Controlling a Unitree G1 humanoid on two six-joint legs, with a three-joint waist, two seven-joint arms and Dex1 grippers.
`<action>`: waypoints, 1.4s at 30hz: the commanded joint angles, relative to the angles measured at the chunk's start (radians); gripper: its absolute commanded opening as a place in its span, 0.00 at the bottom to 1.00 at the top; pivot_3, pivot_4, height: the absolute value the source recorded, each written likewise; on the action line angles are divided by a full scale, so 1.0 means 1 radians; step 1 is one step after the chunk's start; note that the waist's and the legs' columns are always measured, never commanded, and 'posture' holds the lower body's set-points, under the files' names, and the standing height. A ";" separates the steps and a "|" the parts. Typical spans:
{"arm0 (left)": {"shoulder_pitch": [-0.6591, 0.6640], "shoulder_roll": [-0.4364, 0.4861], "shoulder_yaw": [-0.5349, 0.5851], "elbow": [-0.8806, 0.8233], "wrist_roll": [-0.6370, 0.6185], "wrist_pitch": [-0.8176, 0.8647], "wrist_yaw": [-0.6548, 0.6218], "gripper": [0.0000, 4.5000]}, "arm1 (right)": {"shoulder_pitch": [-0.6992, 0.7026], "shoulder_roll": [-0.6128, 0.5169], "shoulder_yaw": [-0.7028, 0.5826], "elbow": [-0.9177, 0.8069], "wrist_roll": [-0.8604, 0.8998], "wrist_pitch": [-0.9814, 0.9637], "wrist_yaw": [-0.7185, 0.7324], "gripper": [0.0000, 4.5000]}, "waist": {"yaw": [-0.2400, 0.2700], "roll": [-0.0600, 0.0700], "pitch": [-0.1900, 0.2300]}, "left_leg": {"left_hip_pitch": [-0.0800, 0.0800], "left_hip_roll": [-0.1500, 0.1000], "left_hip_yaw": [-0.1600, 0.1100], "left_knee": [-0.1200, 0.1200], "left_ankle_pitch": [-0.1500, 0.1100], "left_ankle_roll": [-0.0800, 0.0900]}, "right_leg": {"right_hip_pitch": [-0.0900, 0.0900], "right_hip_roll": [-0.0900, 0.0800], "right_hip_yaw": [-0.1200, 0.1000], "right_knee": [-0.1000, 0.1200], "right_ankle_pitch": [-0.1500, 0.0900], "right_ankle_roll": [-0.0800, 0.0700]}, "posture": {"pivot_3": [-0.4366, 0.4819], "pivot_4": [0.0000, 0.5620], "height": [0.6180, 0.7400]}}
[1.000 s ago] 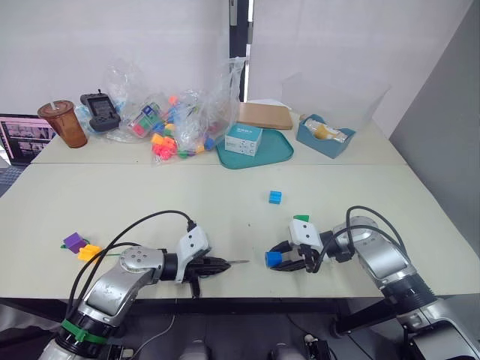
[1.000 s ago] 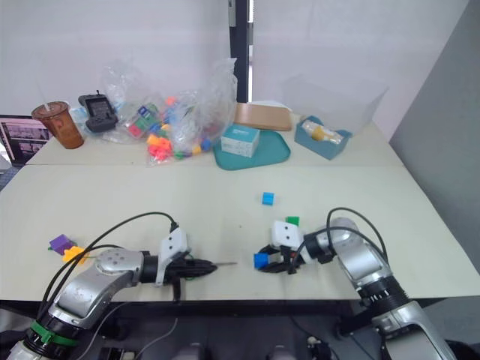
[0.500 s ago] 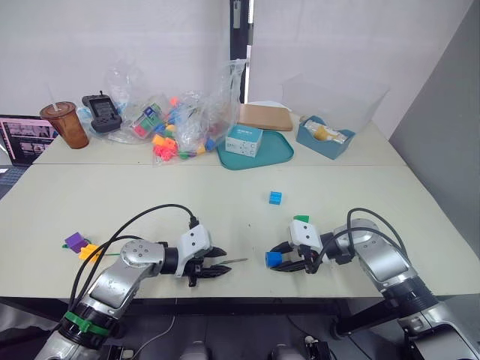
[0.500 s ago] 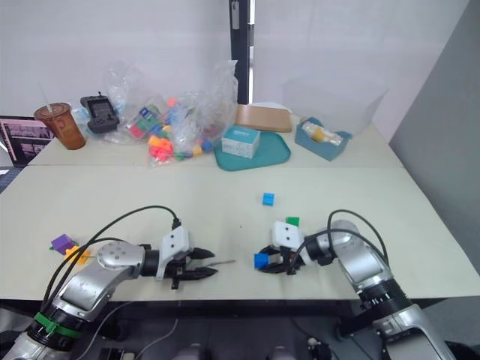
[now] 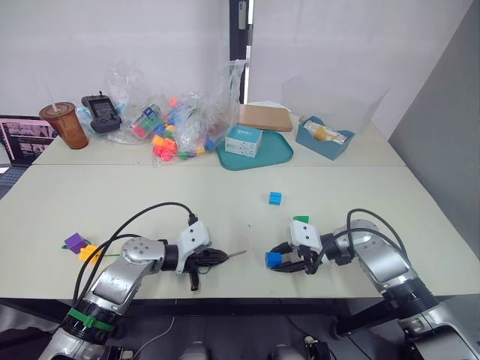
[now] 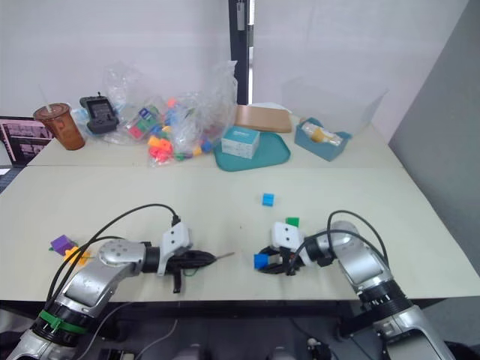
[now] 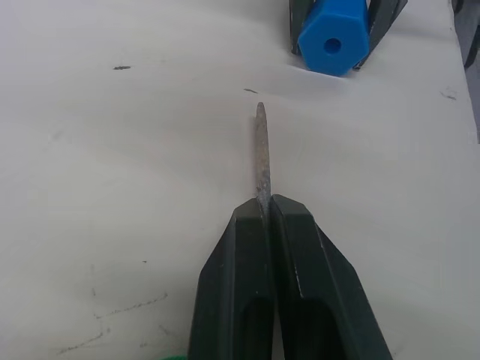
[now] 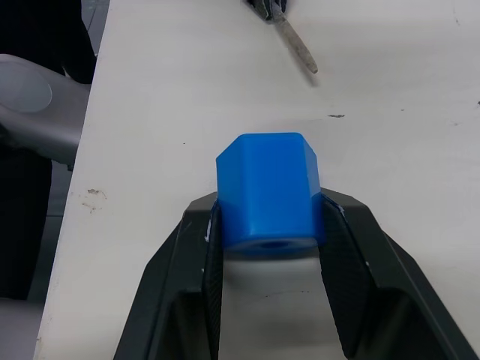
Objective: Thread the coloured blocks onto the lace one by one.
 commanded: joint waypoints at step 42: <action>-0.204 -0.045 -0.179 -0.275 -0.019 0.345 0.030 0.00 | 0.023 -0.024 0.038 -0.010 -0.024 -0.029 0.005 0.28 | 0.006 0.000 0.000 | -0.001 0.000 0.000 0.000 0.000 0.000 | 0.001 0.000 0.000 -0.003 0.000 0.000 | 0.48 0.27 1.00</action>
